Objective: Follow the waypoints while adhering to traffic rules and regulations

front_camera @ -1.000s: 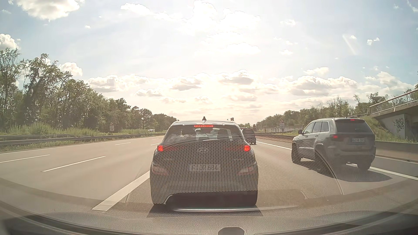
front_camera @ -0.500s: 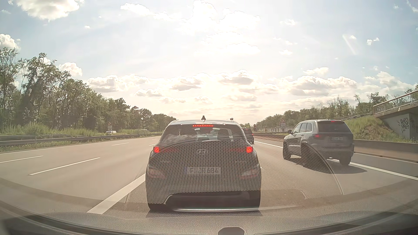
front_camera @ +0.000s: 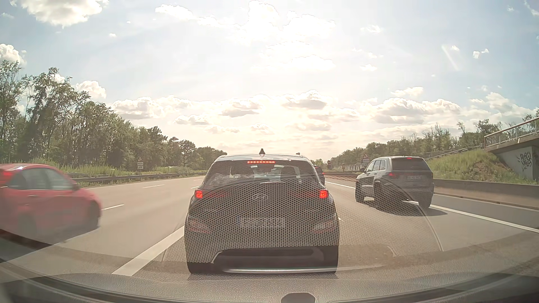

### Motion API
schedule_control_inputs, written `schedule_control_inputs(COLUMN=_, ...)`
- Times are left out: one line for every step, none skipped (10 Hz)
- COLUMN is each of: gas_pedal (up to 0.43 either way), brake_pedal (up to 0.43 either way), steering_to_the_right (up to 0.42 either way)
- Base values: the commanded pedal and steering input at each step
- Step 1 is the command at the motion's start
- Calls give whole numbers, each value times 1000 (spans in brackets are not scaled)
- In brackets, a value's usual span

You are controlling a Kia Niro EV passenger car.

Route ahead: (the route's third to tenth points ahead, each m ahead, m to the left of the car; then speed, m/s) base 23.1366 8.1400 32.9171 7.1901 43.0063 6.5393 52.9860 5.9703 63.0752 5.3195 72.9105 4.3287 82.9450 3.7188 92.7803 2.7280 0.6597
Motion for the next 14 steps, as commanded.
schedule_control_inputs(gas_pedal=0, brake_pedal=238, steering_to_the_right=0)
schedule_control_inputs(gas_pedal=0, brake_pedal=250, steering_to_the_right=0)
schedule_control_inputs(gas_pedal=0, brake_pedal=256, steering_to_the_right=0)
schedule_control_inputs(gas_pedal=0, brake_pedal=256, steering_to_the_right=0)
schedule_control_inputs(gas_pedal=0, brake_pedal=256, steering_to_the_right=0)
schedule_control_inputs(gas_pedal=0, brake_pedal=256, steering_to_the_right=0)
schedule_control_inputs(gas_pedal=0, brake_pedal=256, steering_to_the_right=0)
schedule_control_inputs(gas_pedal=0, brake_pedal=256, steering_to_the_right=-1)
schedule_control_inputs(gas_pedal=0, brake_pedal=250, steering_to_the_right=0)
schedule_control_inputs(gas_pedal=0, brake_pedal=256, steering_to_the_right=0)
schedule_control_inputs(gas_pedal=0, brake_pedal=256, steering_to_the_right=-1)
schedule_control_inputs(gas_pedal=0, brake_pedal=256, steering_to_the_right=-1)
schedule_control_inputs(gas_pedal=0, brake_pedal=256, steering_to_the_right=0)
schedule_control_inputs(gas_pedal=0, brake_pedal=268, steering_to_the_right=0)
